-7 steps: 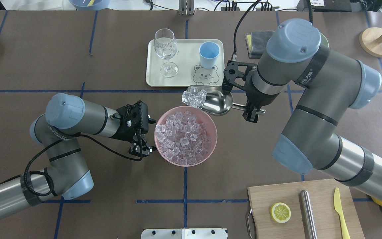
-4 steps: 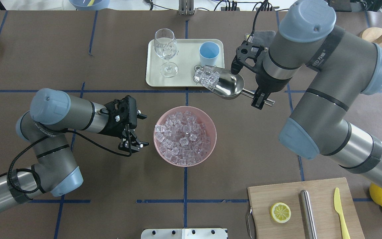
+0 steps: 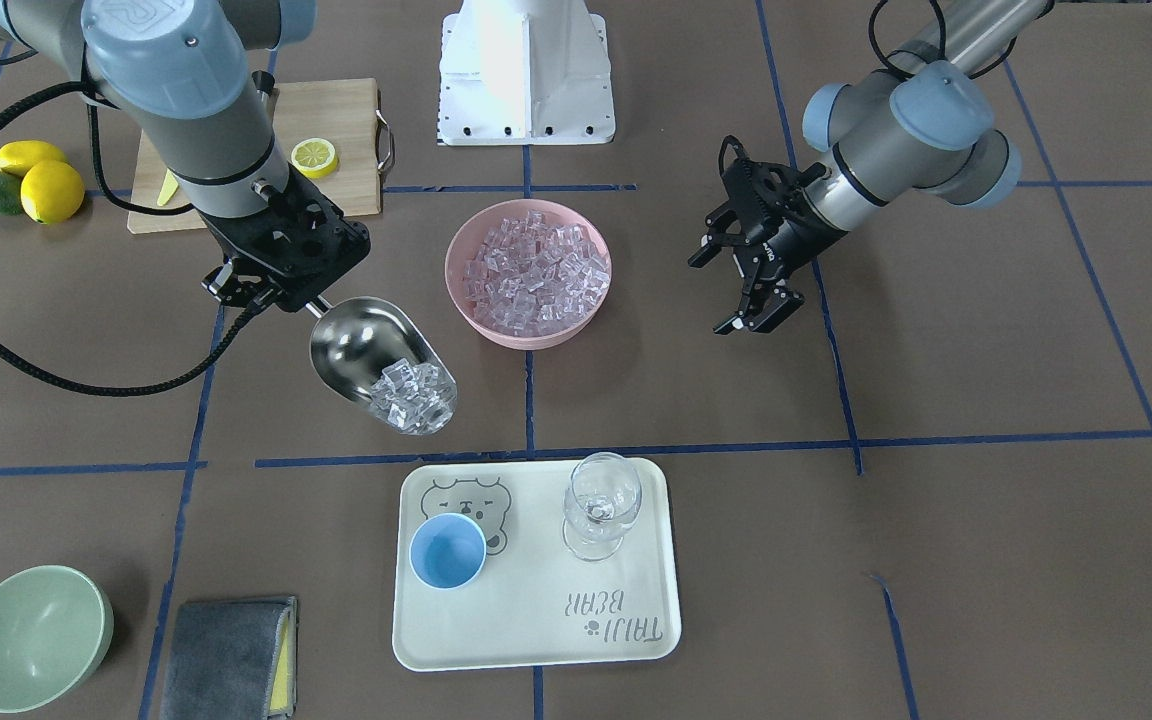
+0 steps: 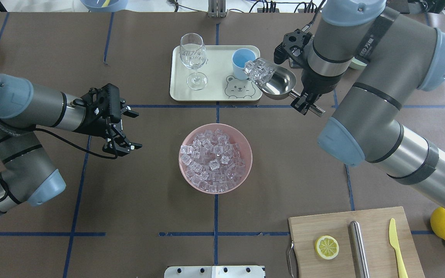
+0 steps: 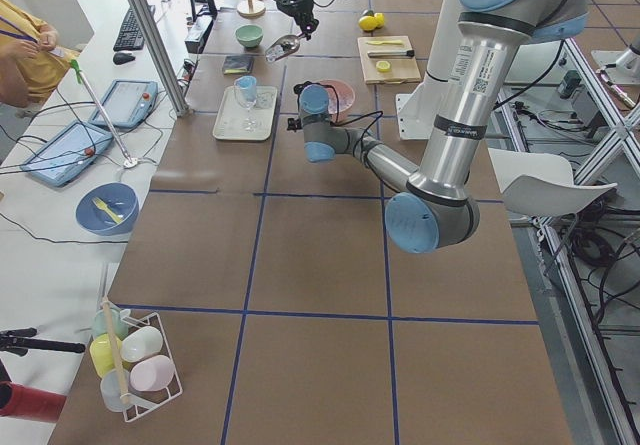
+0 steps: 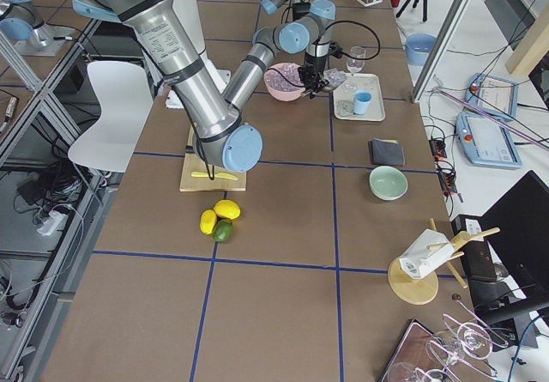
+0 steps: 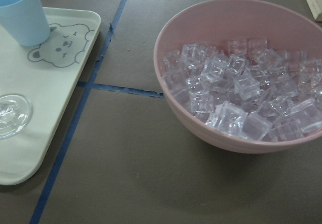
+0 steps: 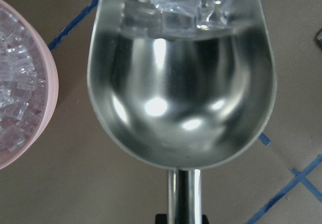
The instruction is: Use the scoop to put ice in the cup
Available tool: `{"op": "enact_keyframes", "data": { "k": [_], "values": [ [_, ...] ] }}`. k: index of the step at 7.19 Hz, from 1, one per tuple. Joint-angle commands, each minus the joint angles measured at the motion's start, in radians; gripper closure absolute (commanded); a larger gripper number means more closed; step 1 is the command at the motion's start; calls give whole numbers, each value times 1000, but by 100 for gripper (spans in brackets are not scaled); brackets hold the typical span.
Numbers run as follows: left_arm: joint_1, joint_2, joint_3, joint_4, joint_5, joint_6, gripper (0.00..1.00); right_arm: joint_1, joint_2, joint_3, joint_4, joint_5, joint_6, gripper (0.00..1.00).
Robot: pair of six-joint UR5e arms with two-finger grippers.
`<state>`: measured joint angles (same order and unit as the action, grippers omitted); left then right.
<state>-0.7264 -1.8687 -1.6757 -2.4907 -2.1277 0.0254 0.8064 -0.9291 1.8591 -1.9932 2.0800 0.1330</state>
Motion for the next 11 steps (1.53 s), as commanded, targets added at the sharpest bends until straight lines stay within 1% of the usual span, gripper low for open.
{"op": "enact_keyframes", "data": {
  "k": [1, 2, 5, 6, 7, 8, 9, 11],
  "values": [
    [-33, 52, -35, 0, -4, 2, 0, 5, 71, -107, 23, 2, 100, 100],
    [-34, 59, -39, -2, -4, 2, 0, 5, 114, -170, 24, 2, 105, 100],
    [-33, 56, -41, -2, -4, 2, 0, 10, 148, -263, 16, 6, 108, 100],
    [-33, 56, -39, -2, -4, 2, 0, 22, 173, -309, 14, 29, 108, 100],
    [-31, 52, -39, -2, -4, 2, 0, 28, 194, -342, 14, 37, 103, 100],
    [-30, 49, -38, -2, -4, 2, 0, 28, 197, -348, 10, 44, 88, 100],
    [-30, 52, -38, -2, -4, 2, 0, 31, 204, -350, -24, 63, 77, 100],
    [-31, 60, -38, -5, -4, 2, 0, 39, 320, -438, -157, 64, 7, 100]
  ]
}}
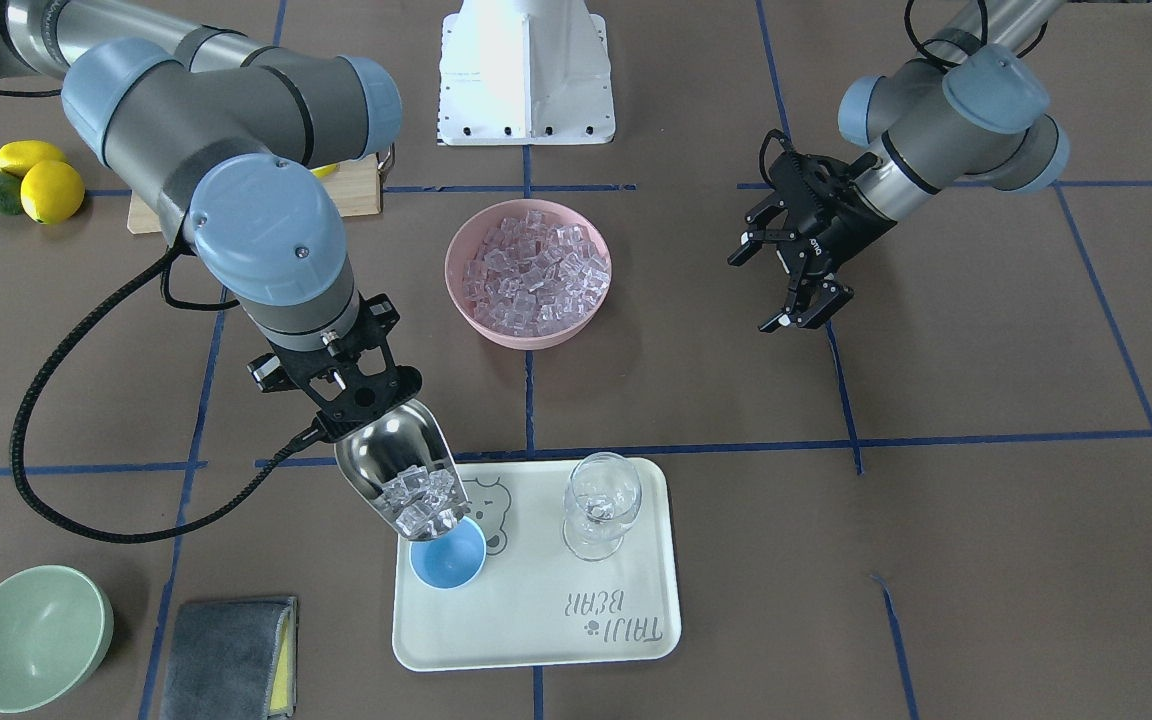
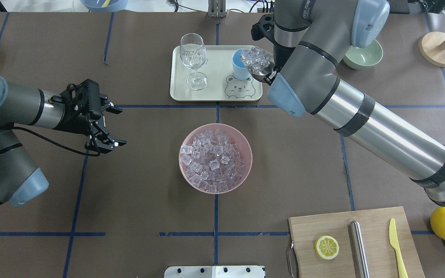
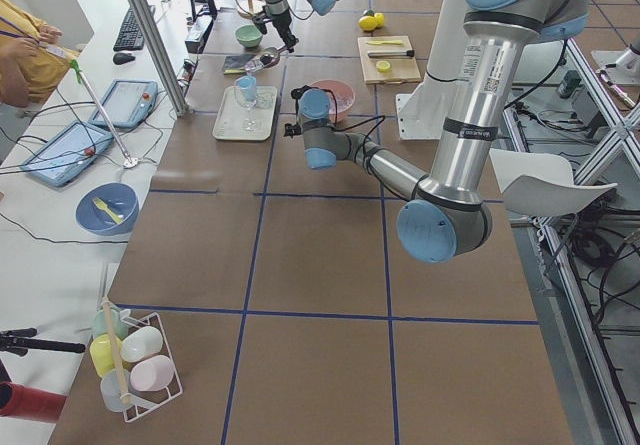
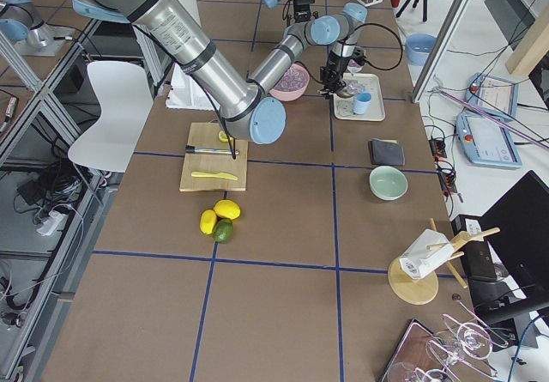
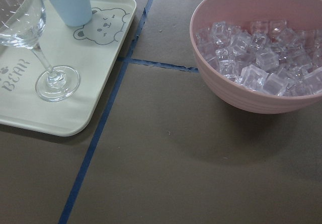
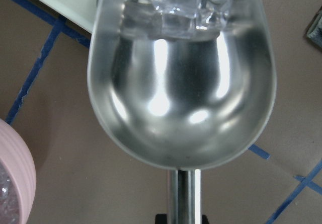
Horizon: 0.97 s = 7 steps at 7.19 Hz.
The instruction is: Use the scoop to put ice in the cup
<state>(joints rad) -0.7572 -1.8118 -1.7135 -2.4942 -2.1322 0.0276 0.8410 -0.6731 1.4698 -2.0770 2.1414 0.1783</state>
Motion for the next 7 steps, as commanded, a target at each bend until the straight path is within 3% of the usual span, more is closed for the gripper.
{"op": "enact_keyframes", "data": {
  "k": [1, 5, 7],
  "values": [
    [-1, 5, 0, -3, 0, 0, 0, 10, 70, -57, -98, 2, -62, 100],
    [-1, 6, -3, -5, 2, 0, 0, 41, 157, -164, -222, -2, -181, 100],
    [-2, 8, -1, -5, 3, -2, 0, 52, 175, -174, -270, -2, -224, 100]
  ]
}}
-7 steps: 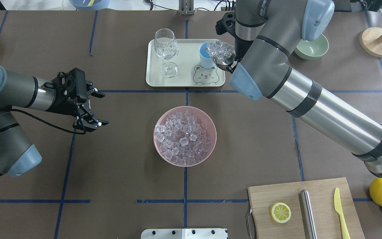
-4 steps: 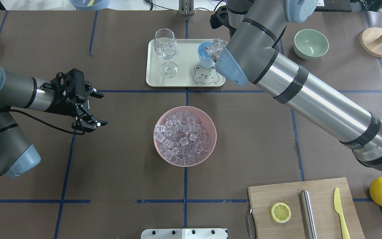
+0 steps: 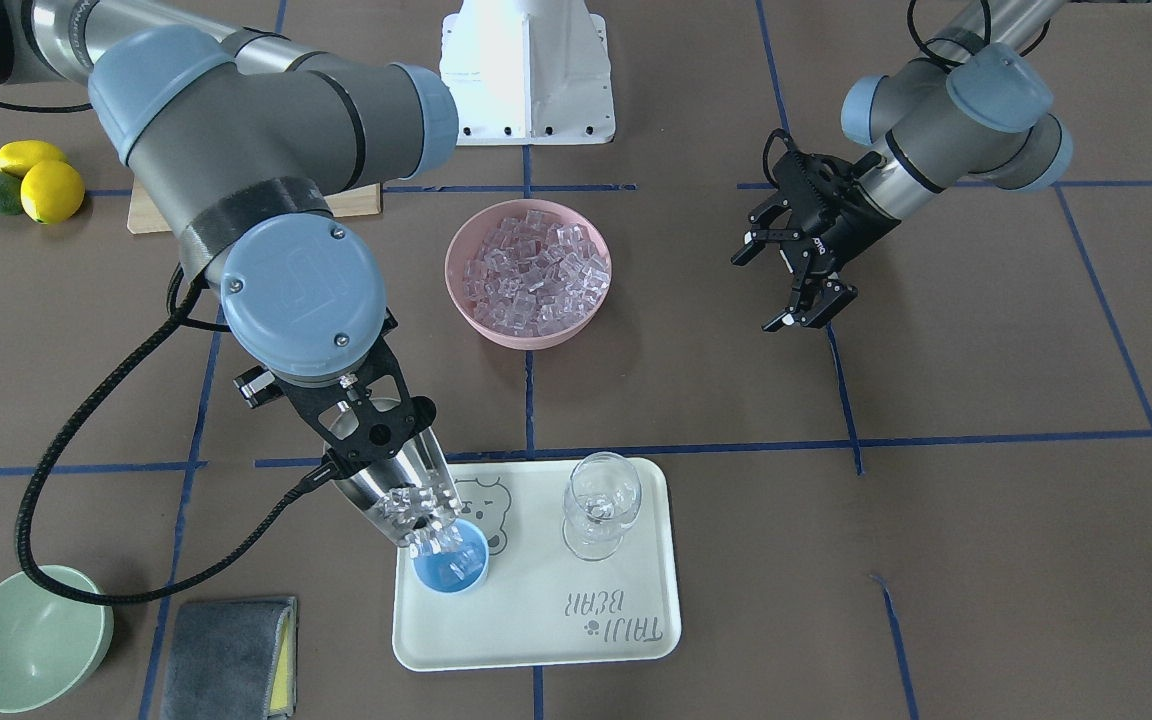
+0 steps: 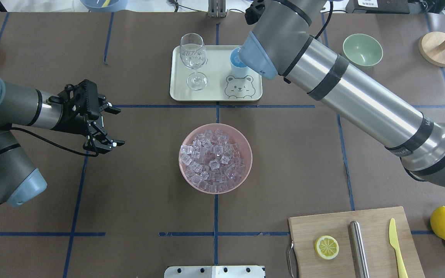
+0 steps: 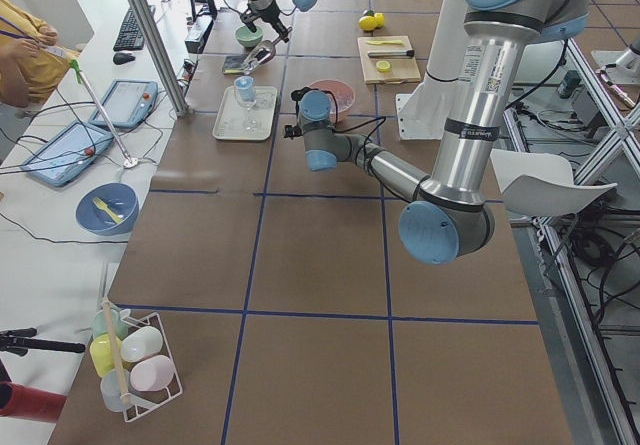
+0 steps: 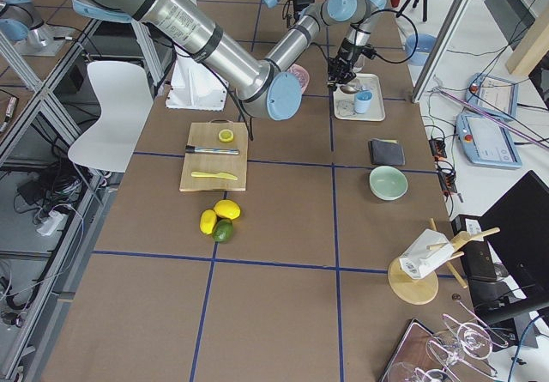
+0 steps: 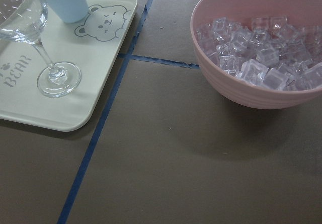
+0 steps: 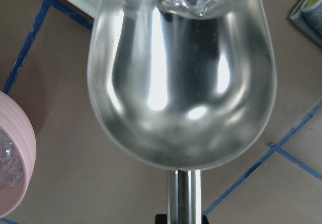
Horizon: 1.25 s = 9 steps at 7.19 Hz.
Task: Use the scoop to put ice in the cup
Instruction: 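Tilt the scoop over the light-blue cup with the right gripper to pour ice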
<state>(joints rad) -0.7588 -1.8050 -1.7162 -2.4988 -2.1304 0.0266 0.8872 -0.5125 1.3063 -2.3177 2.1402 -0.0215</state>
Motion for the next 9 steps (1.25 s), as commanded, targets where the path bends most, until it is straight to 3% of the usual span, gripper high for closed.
{"op": "enact_keyframes", "data": {
  "k": [1, 5, 6, 7, 9],
  "values": [
    [-2, 1, 0, -2, 1, 1, 0, 6, 20, -12, -31, 0, -26, 100],
    [0, -2, 1, 2, -2, 1, 0, 7, 22, -3, -32, -3, -46, 100],
    [-2, -2, 4, 2, -5, 1, 0, 13, -7, 55, -29, -2, -43, 100],
    [-4, -4, 13, 2, -3, 1, 0, 21, -103, 183, -20, -2, -20, 100],
    [-34, -4, 14, 5, -2, 4, 0, 45, -376, 437, 169, 0, 242, 100]
  ]
}}
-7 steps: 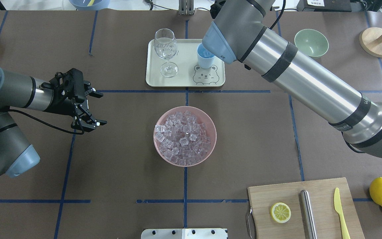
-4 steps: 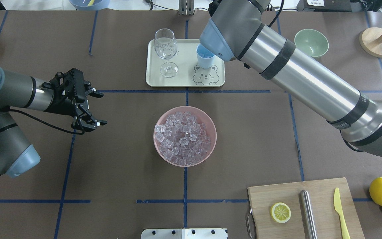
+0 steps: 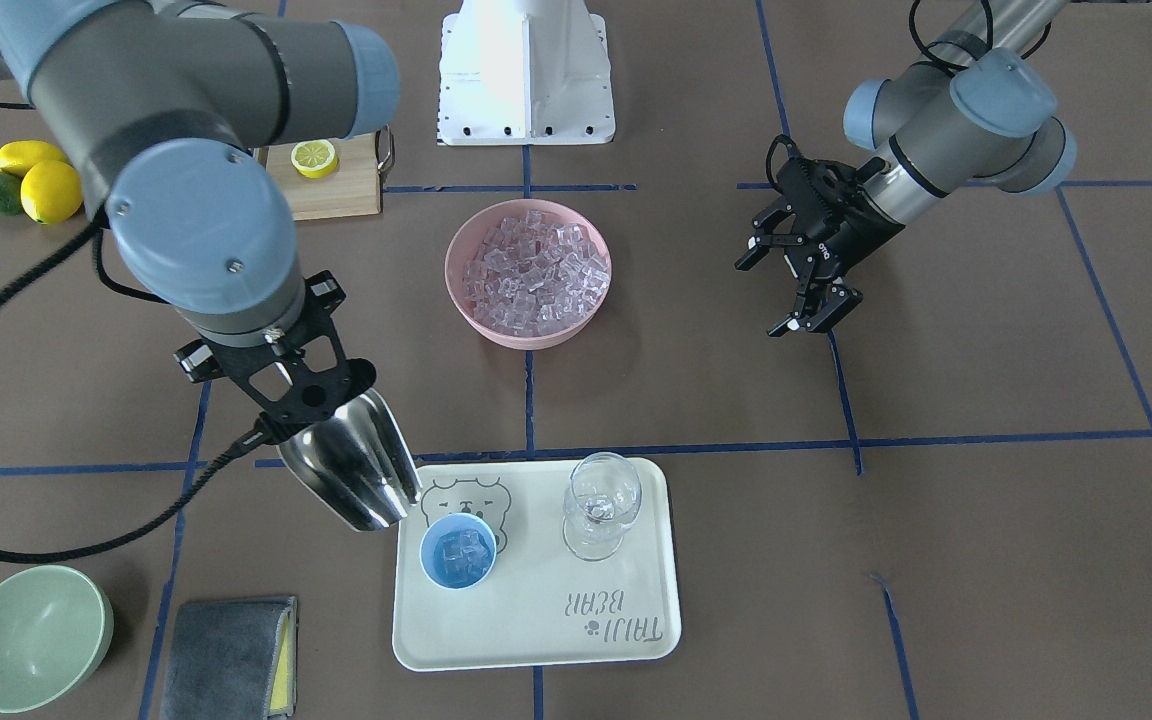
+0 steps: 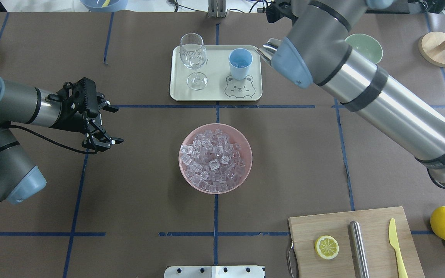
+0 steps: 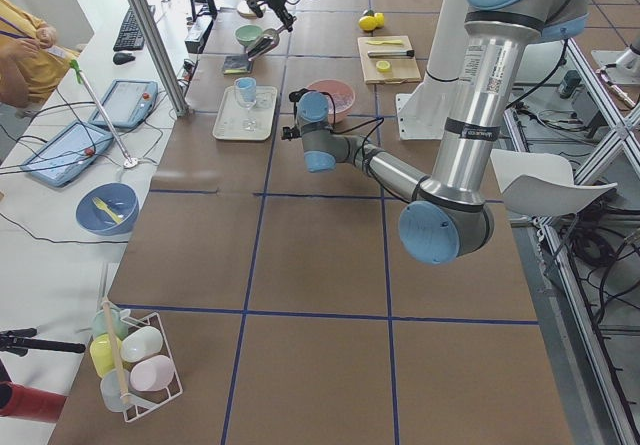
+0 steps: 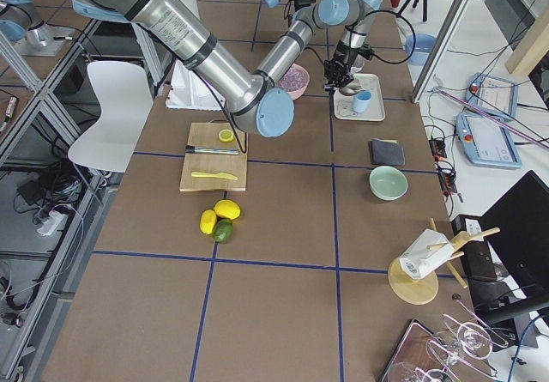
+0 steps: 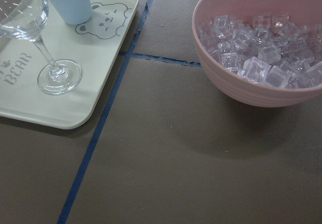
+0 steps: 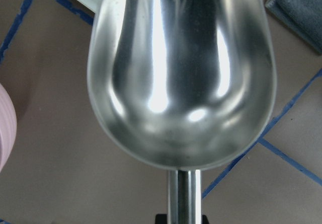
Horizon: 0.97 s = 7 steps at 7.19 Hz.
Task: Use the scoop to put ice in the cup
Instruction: 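Carry the empty scoop back and set it on the table with the right gripper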
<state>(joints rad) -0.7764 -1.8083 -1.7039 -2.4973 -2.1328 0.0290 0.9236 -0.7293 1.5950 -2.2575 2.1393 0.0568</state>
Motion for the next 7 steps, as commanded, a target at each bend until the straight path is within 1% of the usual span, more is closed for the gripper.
{"op": "enact_keyframes", "data": {
  "k": [1, 2, 3, 4, 5, 6, 7],
  "values": [
    [-41, 0, 4, 5, 1, 6, 0, 11, -285, 230, 250, -4, 336, 100],
    [-75, 7, 9, 9, 1, 79, 0, 11, -440, 320, 357, -6, 451, 100],
    [-119, 32, 10, 11, -1, 150, 0, 12, -541, 356, 453, -12, 595, 100],
    [-133, 49, 12, 12, -19, 158, 0, 11, -632, 358, 554, -16, 679, 100],
    [-153, 97, 13, 12, -69, 157, 0, 9, -768, 347, 732, -10, 692, 100],
    [-200, 119, 24, 18, -100, 155, 0, -8, -871, 336, 851, -15, 725, 100],
    [-239, 180, 20, 18, -99, 154, 0, -34, -918, 336, 939, -13, 817, 100]
  ]
}}
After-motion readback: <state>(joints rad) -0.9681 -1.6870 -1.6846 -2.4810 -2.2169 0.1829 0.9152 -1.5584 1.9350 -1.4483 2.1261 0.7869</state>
